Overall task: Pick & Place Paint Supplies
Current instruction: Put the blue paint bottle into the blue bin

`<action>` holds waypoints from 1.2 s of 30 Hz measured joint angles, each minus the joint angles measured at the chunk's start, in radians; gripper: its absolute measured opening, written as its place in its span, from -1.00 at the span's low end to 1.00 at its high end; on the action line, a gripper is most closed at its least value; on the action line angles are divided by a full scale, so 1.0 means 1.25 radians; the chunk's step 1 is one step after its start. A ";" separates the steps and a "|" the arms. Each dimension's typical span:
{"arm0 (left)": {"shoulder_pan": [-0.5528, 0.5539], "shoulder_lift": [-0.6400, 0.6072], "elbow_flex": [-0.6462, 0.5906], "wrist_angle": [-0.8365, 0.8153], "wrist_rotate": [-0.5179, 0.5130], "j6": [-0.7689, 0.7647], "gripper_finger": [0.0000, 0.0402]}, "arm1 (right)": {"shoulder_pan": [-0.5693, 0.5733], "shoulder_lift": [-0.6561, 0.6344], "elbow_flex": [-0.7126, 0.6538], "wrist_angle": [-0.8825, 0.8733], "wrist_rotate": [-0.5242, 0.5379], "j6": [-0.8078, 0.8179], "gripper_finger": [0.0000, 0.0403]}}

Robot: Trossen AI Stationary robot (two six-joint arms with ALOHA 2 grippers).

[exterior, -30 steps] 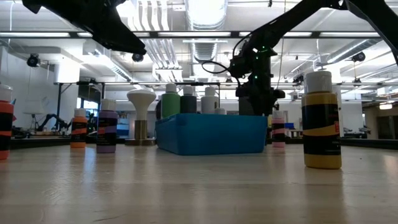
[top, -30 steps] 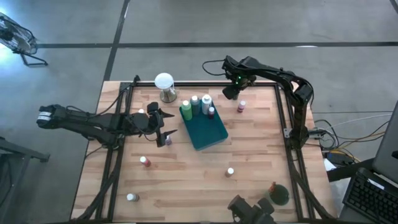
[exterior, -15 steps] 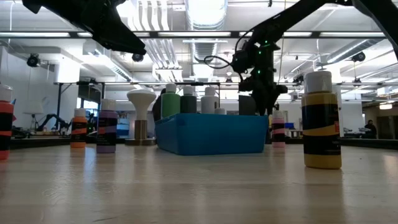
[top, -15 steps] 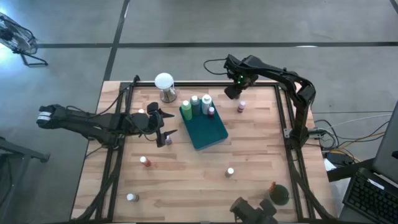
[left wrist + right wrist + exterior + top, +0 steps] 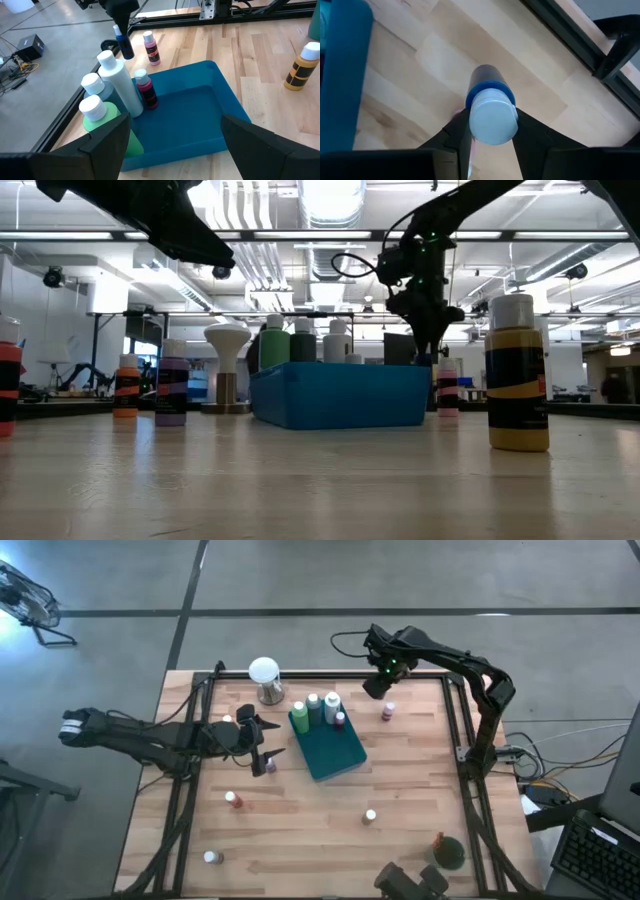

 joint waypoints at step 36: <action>0.000 0.000 0.000 0.000 -0.013 -0.009 0.56 | 0.312 -0.310 0.001 -0.125 -0.017 0.133 -0.47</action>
